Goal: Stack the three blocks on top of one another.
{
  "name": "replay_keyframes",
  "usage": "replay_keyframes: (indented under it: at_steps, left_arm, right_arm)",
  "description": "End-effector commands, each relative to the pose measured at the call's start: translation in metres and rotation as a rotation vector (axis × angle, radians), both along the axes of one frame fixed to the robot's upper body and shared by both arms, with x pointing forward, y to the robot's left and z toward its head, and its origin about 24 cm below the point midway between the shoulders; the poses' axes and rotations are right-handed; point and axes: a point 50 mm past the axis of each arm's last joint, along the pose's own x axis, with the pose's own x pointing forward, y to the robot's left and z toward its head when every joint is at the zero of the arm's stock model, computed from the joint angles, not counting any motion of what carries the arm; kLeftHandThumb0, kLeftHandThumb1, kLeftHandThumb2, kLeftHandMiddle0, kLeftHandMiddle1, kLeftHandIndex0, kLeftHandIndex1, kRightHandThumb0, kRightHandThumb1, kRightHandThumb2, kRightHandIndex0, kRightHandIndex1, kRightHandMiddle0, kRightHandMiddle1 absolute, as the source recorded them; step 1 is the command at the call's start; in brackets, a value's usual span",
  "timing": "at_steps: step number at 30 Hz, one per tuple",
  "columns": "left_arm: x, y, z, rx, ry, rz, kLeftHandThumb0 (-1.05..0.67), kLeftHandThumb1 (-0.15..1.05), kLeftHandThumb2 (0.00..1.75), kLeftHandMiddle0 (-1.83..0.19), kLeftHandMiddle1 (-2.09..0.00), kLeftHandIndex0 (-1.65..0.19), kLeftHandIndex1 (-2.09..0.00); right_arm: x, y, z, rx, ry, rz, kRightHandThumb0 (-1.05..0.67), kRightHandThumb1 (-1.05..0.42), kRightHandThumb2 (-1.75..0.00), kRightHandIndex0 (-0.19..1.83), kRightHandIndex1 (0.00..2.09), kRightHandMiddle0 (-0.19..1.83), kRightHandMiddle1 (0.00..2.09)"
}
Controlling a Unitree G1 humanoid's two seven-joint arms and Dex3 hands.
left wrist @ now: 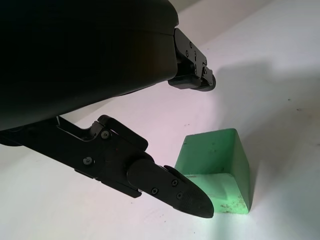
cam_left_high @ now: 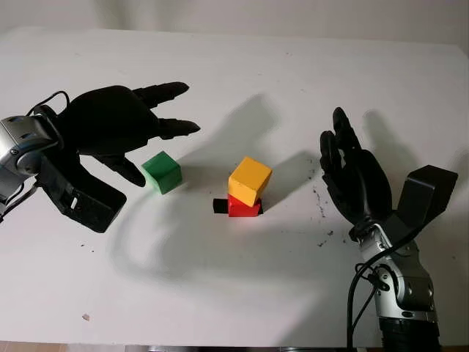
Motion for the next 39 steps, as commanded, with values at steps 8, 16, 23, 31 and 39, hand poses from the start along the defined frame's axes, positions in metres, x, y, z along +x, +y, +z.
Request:
replay_keyframes:
  at_steps: [8,16,23,31,39]
  left_arm:
    - [0.001,-0.002,-0.004,0.081,-0.042,-0.021,-0.65,0.83,0.06,0.07,-0.05,-0.47,-0.08]
    - [0.003,0.000,-0.010,0.096,-0.050,-0.008,-0.67,0.87,0.07,0.05,-0.06,-0.56,-0.11]
    - [0.004,0.000,-0.011,0.038,-0.047,-0.008,-0.54,0.94,0.06,-0.03,-0.06,-0.62,-0.37]
    - [0.006,0.001,-0.014,-0.066,-0.013,-0.011,-0.47,1.01,0.05,-0.12,-0.07,-0.43,-1.07]
    - [0.007,0.002,-0.015,-0.152,0.050,0.022,-0.42,1.01,0.05,-0.16,-0.06,-0.41,-1.14]
  right_arm:
    - [-0.002,-0.005,0.003,-0.011,-0.001,0.005,-0.64,-1.05,-0.56,-0.19,0.00,-0.19,0.00]
    - [-0.003,-0.006,0.003,-0.014,-0.002,0.004,-0.64,-1.05,-0.57,-0.19,0.00,-0.19,0.00]
    - [-0.004,-0.007,0.002,-0.015,0.000,0.005,-0.64,-1.05,-0.57,-0.19,0.00,-0.19,0.00]
    - [-0.004,-0.007,0.002,-0.020,0.004,0.004,-0.64,-1.05,-0.57,-0.19,0.00,-0.19,0.00]
    - [-0.003,-0.006,0.002,-0.014,0.000,0.004,-0.63,-1.05,-0.58,-0.19,0.00,-0.19,0.00]
